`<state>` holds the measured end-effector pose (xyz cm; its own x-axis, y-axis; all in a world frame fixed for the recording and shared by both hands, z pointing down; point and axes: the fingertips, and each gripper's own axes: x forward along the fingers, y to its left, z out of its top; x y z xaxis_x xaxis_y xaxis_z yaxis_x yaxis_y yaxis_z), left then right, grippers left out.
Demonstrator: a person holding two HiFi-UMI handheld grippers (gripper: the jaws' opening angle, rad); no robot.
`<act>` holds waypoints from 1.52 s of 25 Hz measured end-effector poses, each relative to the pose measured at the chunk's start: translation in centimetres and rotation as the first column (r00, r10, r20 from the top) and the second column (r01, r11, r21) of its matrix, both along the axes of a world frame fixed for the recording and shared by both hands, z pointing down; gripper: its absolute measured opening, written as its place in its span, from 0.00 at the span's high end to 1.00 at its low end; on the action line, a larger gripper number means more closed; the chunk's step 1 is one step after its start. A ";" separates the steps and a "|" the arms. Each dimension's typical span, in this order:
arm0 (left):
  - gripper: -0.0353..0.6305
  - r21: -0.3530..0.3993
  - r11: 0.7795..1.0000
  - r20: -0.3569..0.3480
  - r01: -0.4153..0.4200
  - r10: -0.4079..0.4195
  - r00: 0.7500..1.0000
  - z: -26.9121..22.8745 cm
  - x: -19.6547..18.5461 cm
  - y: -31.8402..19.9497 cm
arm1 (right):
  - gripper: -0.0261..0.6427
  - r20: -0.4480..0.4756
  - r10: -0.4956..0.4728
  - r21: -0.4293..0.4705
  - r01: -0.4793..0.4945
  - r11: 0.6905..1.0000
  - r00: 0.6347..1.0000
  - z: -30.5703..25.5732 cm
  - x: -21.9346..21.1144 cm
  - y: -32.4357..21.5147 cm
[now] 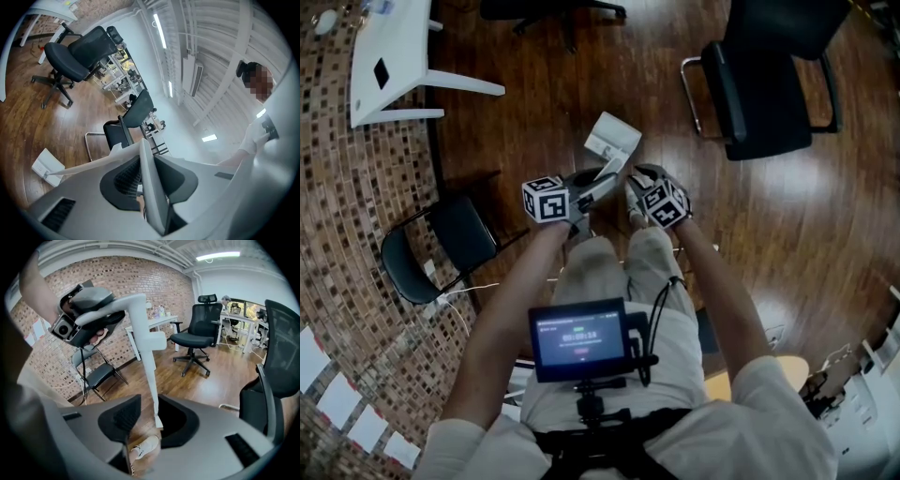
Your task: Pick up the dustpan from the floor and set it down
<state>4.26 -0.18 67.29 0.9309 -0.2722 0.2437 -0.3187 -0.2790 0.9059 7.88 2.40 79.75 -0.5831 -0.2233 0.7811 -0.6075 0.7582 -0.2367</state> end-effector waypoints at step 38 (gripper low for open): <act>0.83 0.056 0.985 -0.289 0.164 -0.141 0.947 -16.0 1.1 -1.0 | 0.81 -0.054 0.122 0.240 -0.106 0.965 0.991 -3.7 -1.2 -5.8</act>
<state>5.32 -1.16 51.31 0.9041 -0.4242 -0.0517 -0.0966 -0.3208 0.9422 6.65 -3.39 76.00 -0.4910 -0.4683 0.7346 -0.7013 0.7127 -0.0145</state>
